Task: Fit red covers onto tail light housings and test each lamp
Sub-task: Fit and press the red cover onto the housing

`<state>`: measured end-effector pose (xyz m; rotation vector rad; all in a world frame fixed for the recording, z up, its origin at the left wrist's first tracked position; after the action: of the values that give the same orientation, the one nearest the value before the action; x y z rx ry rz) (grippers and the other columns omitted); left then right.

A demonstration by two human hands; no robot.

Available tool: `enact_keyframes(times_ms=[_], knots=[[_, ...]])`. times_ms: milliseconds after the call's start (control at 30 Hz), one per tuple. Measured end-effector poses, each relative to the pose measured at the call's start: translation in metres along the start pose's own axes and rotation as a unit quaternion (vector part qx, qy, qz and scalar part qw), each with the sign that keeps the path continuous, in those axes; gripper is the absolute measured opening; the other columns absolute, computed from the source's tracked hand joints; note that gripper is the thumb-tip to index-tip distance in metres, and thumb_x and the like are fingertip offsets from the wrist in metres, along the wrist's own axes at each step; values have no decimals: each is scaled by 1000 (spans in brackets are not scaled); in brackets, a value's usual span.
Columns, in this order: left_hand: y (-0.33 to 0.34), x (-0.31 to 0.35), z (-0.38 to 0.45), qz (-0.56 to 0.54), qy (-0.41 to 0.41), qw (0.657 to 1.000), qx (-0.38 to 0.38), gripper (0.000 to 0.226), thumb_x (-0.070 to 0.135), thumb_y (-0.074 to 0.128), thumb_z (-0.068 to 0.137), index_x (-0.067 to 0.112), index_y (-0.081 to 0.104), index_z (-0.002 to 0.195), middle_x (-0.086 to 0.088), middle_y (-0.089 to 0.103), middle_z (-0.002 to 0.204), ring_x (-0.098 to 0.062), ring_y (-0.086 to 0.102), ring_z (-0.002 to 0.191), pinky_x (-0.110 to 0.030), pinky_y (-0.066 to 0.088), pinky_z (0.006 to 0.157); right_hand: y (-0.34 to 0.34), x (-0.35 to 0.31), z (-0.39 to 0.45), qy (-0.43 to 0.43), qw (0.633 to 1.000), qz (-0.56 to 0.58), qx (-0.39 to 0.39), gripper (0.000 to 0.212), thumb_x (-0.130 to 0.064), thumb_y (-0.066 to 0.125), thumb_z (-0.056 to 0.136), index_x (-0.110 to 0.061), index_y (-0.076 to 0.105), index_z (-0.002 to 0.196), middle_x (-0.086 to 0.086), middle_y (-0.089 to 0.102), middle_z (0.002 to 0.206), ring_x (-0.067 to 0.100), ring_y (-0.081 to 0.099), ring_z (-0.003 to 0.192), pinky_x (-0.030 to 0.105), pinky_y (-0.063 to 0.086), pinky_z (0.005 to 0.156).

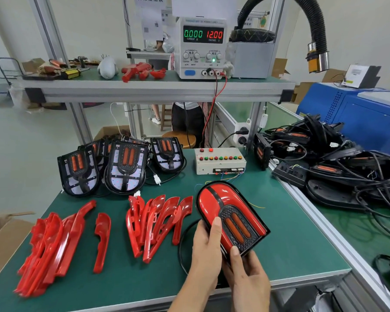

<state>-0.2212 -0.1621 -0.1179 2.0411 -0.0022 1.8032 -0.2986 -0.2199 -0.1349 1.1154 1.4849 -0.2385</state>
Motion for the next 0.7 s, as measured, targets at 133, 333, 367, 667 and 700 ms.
enact_keyframes(times_ms=[133, 333, 367, 667, 700], knots=[[-4, 9, 7, 6, 14, 1000, -23, 37, 53, 59, 94, 32, 65, 123, 5, 75, 121, -14, 69, 115, -35, 53, 98, -3, -14, -2, 42, 998, -33, -28, 20, -12, 72, 90, -17, 66, 109, 4, 80, 92, 27, 78, 88, 30, 63, 65], [-18, 17, 19, 27, 15, 998, -57, 54, 57, 63, 89, 28, 58, 135, 9, 70, 130, -9, 64, 123, -35, 49, 107, -29, -70, 5, -187, 950, -215, 125, 13, -27, 74, 89, -26, 61, 89, 4, 60, 77, 8, 56, 62, 13, 45, 63], [-19, 16, 19, 37, 14, 997, -62, 52, 57, 62, 89, 29, 59, 133, 9, 71, 129, -9, 65, 122, -36, 49, 107, -22, -84, 8, -229, 935, -257, 89, 11, -31, 72, 90, -32, 62, 87, -3, 63, 78, 5, 58, 66, 14, 46, 66], [-12, 12, 10, 133, 16, 986, -94, 53, 65, 59, 84, 35, 59, 128, 15, 72, 124, -5, 65, 120, -40, 47, 110, 106, -135, 88, -233, 661, -654, -284, 52, -68, 61, 84, -38, 65, 126, -14, 61, 128, 11, 55, 123, 38, 43, 109], [-13, 12, 9, 138, 13, 986, -95, 50, 62, 59, 87, 33, 59, 129, 14, 72, 123, -6, 65, 119, -41, 47, 110, 110, -134, 95, -193, 642, -667, -325, 49, -70, 62, 83, -38, 68, 119, -16, 64, 120, 9, 60, 115, 35, 47, 103]])
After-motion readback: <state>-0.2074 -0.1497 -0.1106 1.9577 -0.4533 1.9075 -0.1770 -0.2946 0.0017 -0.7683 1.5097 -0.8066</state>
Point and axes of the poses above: each hand's wrist, its own z-axis towards the middle knuckle, its own y-axis out of the palm, x = y × z, the point moved 3 cm from there along z, towards the middle knuckle
